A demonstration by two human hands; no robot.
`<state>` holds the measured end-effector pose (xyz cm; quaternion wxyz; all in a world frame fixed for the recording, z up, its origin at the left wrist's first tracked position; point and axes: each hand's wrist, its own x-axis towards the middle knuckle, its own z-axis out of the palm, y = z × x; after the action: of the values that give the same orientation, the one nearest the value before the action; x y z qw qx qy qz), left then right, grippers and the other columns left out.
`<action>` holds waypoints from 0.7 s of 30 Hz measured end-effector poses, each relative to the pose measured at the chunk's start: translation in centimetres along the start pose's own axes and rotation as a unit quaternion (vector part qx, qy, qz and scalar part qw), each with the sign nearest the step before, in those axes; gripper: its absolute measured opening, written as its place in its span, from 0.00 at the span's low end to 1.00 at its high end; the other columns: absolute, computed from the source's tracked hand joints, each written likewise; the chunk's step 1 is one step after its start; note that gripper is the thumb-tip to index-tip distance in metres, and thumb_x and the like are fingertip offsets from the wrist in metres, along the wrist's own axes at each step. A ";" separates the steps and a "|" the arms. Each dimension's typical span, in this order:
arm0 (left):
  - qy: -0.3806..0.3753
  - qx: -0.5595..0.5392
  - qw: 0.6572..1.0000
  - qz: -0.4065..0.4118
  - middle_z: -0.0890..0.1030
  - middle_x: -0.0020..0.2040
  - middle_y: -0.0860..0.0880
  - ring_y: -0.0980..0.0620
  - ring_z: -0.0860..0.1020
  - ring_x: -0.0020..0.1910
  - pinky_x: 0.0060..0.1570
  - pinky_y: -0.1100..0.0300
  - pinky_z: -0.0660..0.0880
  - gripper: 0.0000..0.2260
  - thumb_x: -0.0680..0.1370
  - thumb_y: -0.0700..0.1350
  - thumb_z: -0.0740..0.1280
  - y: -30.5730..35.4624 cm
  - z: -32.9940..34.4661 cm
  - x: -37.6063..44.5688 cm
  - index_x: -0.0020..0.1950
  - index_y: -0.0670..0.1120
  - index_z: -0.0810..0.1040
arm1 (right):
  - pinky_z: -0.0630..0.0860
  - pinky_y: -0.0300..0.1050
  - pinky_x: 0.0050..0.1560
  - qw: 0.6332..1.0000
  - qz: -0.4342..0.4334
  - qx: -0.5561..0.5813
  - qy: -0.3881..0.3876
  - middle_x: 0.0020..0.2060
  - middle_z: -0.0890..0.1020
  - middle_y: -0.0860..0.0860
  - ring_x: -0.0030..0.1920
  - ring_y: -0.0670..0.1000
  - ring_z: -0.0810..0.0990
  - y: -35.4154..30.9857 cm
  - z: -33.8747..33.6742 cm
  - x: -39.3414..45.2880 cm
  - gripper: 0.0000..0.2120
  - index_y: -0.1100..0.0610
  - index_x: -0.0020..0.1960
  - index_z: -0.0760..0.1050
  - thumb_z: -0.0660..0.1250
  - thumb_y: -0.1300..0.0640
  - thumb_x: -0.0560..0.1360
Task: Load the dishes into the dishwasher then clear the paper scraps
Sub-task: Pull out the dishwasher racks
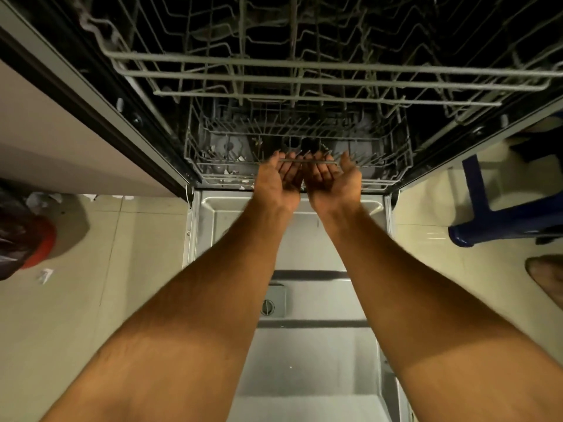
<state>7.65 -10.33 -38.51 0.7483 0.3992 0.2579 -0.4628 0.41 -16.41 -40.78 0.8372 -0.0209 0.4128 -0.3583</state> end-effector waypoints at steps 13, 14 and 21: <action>0.026 0.042 0.999 -0.019 0.79 0.37 0.47 0.50 0.78 0.37 0.58 0.54 0.75 0.12 0.84 0.41 0.59 -4.0 -7.3 -5.6 0.42 0.44 0.76 | 0.73 0.42 0.42 0.998 0.001 -0.042 0.041 0.35 0.75 0.52 0.33 0.49 0.72 2.5 -6.8 -8.2 0.16 0.57 0.41 0.75 0.58 0.53 0.84; 0.032 0.041 0.998 -0.021 0.78 0.36 0.47 0.50 0.77 0.36 0.57 0.54 0.74 0.13 0.84 0.41 0.58 -4.3 -7.9 -6.3 0.41 0.44 0.76 | 0.75 0.41 0.40 0.998 0.005 -0.046 0.050 0.33 0.75 0.52 0.32 0.49 0.73 2.8 -7.3 -9.0 0.18 0.57 0.39 0.75 0.58 0.53 0.84; 0.064 0.057 0.995 -0.052 0.76 0.35 0.48 0.51 0.74 0.34 0.42 0.59 0.72 0.14 0.84 0.41 0.57 -7.1 -13.3 -11.1 0.39 0.45 0.74 | 0.73 0.38 0.30 0.995 0.004 -0.054 0.086 0.28 0.72 0.49 0.24 0.46 0.70 4.9 -11.8 -15.6 0.20 0.54 0.35 0.70 0.57 0.53 0.85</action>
<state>-3.78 4.38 -39.94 0.6812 0.4559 0.2992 -0.4884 -11.38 -0.11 -39.66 0.7974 -0.0336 0.5021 -0.3330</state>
